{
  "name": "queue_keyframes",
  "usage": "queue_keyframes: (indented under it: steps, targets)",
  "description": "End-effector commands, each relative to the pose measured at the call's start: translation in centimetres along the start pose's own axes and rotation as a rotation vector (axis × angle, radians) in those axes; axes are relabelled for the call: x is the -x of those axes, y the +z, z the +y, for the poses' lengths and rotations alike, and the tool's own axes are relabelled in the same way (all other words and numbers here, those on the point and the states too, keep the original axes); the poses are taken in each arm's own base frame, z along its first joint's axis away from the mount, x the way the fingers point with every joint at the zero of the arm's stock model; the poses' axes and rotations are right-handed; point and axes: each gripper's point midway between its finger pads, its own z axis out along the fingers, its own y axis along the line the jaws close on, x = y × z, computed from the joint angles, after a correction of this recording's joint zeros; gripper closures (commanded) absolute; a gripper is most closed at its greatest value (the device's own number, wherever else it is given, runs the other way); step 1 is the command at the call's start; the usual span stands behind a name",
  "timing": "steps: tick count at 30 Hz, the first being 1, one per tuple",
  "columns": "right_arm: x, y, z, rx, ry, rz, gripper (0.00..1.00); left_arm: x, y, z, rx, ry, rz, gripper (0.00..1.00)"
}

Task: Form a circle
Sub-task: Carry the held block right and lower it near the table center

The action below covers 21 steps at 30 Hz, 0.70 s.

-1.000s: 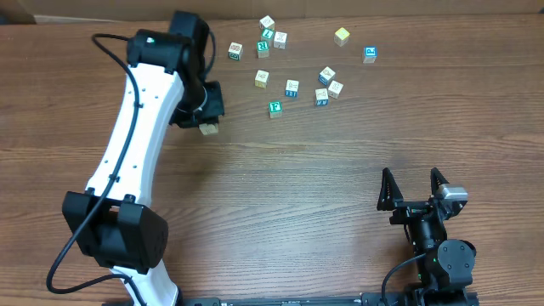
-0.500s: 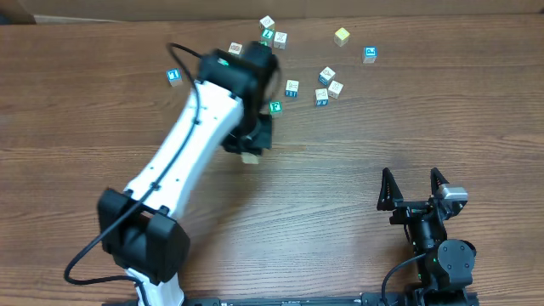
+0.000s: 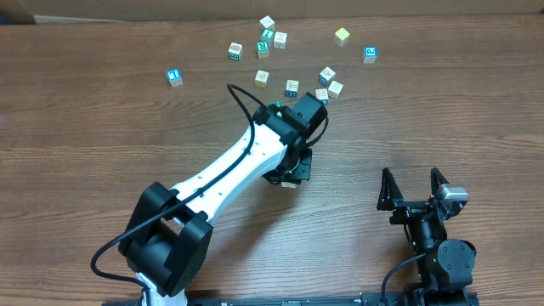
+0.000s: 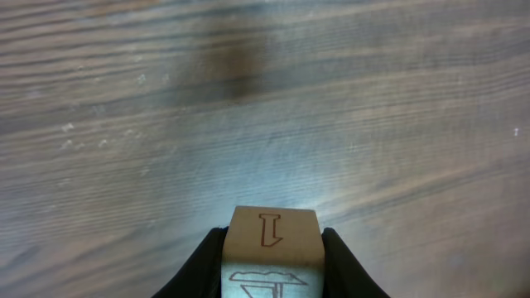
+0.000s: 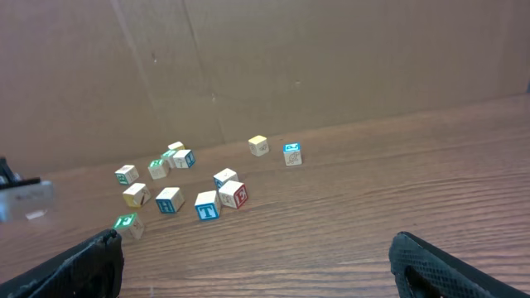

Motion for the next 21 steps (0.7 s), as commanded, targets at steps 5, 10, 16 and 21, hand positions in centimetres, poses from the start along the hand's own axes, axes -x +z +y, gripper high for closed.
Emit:
queue_keyframes:
  steps: [5,10,16,21]
  targets:
    - [-0.1,0.0,0.0,0.005,-0.014,-0.006,0.0,1.5,2.3,1.9,0.074,-0.128,-0.127,0.82]
    - [-0.1,0.0,0.0,0.005,-0.014,-0.006,0.0,3.2,2.7,2.9,0.125,-0.133,-0.229,0.83]
    - [-0.1,0.0,0.0,0.005,-0.014,-0.006,0.0,3.4,3.5,2.9,0.114,-0.134,-0.247,0.84]
    - [-0.1,0.0,0.0,0.005,-0.014,-0.006,0.0,3.0,4.3,3.2,0.112,-0.168,-0.246,0.84]
